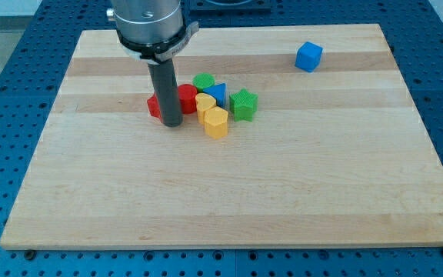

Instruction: Move the red star along with the group of blocks right a bit

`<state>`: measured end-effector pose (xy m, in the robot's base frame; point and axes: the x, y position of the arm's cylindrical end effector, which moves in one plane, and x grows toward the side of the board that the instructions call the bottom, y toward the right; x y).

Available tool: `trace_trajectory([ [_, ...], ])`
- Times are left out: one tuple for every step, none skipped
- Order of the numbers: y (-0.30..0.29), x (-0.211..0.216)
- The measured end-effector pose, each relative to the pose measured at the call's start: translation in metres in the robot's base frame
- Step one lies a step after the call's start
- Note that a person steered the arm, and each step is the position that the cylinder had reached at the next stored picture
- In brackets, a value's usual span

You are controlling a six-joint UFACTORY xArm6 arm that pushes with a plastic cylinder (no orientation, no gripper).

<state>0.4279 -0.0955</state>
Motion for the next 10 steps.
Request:
trace_trajectory([
  [0.0,0.014],
  [-0.001,0.056],
  [-0.029,0.066],
  [-0.05,-0.004],
  [-0.053,-0.069],
  [-0.052,-0.076],
  [-0.052,-0.074],
  [-0.036,-0.073],
  [-0.028,-0.059],
  [-0.028,-0.042],
])
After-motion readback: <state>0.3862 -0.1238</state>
